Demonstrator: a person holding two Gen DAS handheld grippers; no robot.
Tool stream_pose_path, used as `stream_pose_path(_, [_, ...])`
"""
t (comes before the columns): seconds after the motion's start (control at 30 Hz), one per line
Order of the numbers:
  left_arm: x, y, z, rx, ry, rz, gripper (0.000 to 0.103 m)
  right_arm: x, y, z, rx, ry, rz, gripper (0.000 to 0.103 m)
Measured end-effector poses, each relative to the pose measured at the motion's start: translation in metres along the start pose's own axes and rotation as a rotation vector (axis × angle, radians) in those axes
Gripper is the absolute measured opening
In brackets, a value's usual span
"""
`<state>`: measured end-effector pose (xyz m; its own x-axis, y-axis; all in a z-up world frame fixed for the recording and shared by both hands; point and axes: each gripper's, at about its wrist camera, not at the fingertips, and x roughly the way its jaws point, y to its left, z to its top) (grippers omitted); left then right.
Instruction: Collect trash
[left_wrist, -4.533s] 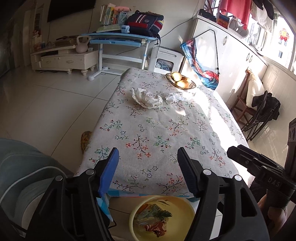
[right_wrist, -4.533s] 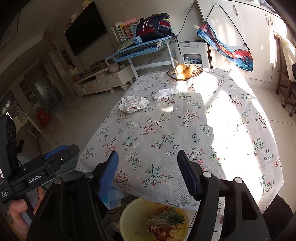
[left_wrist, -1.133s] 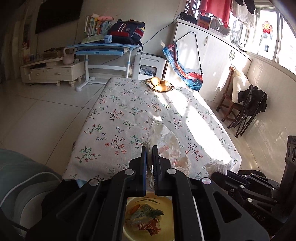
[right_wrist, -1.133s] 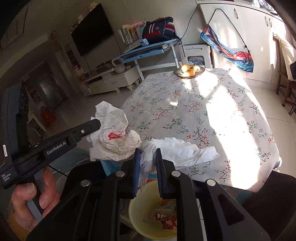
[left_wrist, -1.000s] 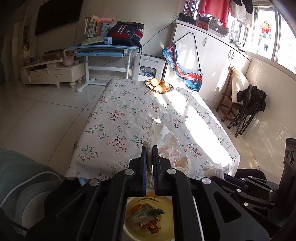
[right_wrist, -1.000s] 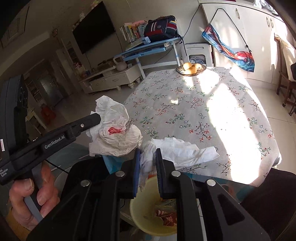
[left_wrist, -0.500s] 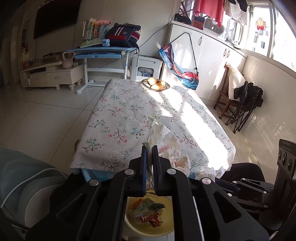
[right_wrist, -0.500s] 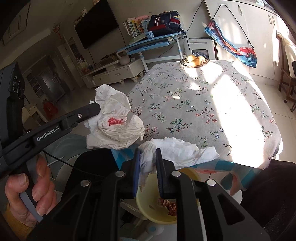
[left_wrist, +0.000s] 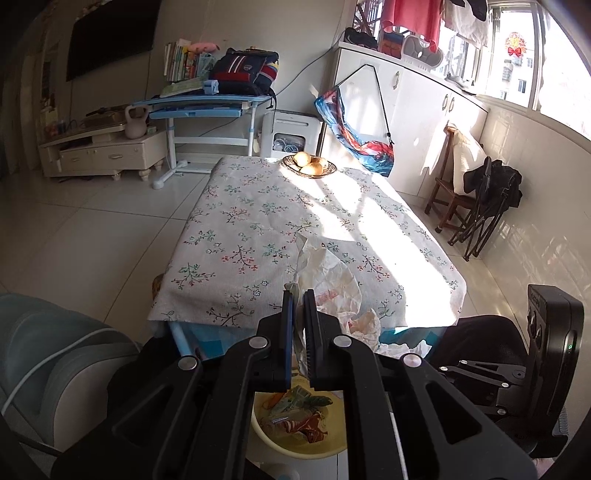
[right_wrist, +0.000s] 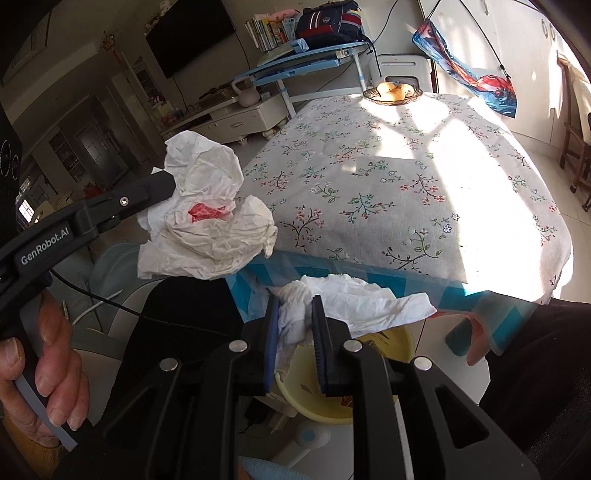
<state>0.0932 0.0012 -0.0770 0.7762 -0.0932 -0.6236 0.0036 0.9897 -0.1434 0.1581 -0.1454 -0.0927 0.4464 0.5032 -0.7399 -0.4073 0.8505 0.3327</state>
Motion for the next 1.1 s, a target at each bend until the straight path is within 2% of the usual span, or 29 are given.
stream_pose_path(0.07, [0.000, 0.000, -0.001, 0.001, 0.001, 0.000, 0.007, 0.000, 0.000, -0.001, -0.003, 0.003, -0.005, 0.019])
stream_pose_path(0.13, [-0.001, -0.002, -0.004, 0.007, 0.008, 0.000, 0.007, 0.004, 0.000, -0.002, -0.004, 0.029, -0.013, 0.027])
stream_pose_path(0.17, [0.001, -0.004, -0.006, 0.013, 0.016, -0.001, 0.007, 0.008, 0.000, -0.004, -0.002, 0.047, -0.015, 0.041])
stream_pose_path(0.2, [0.004, -0.005, -0.008, 0.020, 0.027, -0.002, 0.007, 0.011, -0.001, -0.006, 0.003, 0.057, -0.025, 0.049])
stream_pose_path(0.33, [0.023, -0.010, -0.024, 0.045, 0.127, -0.014, 0.008, 0.012, -0.010, -0.010, 0.039, 0.065, -0.078, 0.053])
stream_pose_path(0.43, [0.036, -0.015, -0.038, 0.074, 0.197, -0.017, 0.008, 0.000, -0.026, -0.008, 0.098, 0.029, -0.137, 0.062])
stream_pose_path(0.5, [0.038, -0.017, -0.044, 0.087, 0.217, -0.023, 0.015, -0.010, -0.035, -0.007, 0.135, -0.002, -0.170, 0.067])
stream_pose_path(0.53, [0.038, -0.018, -0.045, 0.091, 0.222, -0.027, 0.022, -0.015, -0.038, -0.006, 0.148, -0.020, -0.182, 0.069])
stream_pose_path(0.63, [0.029, -0.019, -0.043, 0.094, 0.187, -0.011, 0.045, -0.032, -0.040, -0.003, 0.175, -0.079, -0.203, 0.074])
stream_pose_path(0.8, [0.000, -0.014, -0.023, 0.059, 0.072, 0.007, 0.061, -0.065, -0.019, 0.009, 0.122, -0.194, -0.225, 0.083])
stream_pose_path(0.87, [-0.019, -0.008, -0.012, 0.022, -0.001, 0.023, 0.071, -0.081, -0.007, 0.015, 0.086, -0.249, -0.242, 0.087])
stream_pose_path(0.93, [-0.039, -0.001, -0.002, -0.019, -0.073, 0.039, 0.078, -0.099, 0.007, 0.020, 0.047, -0.309, -0.263, 0.089])
stream_pose_path(1.1, [-0.087, 0.007, 0.016, -0.083, -0.217, 0.063, 0.084, -0.145, 0.041, 0.024, -0.044, -0.481, -0.343, 0.096])
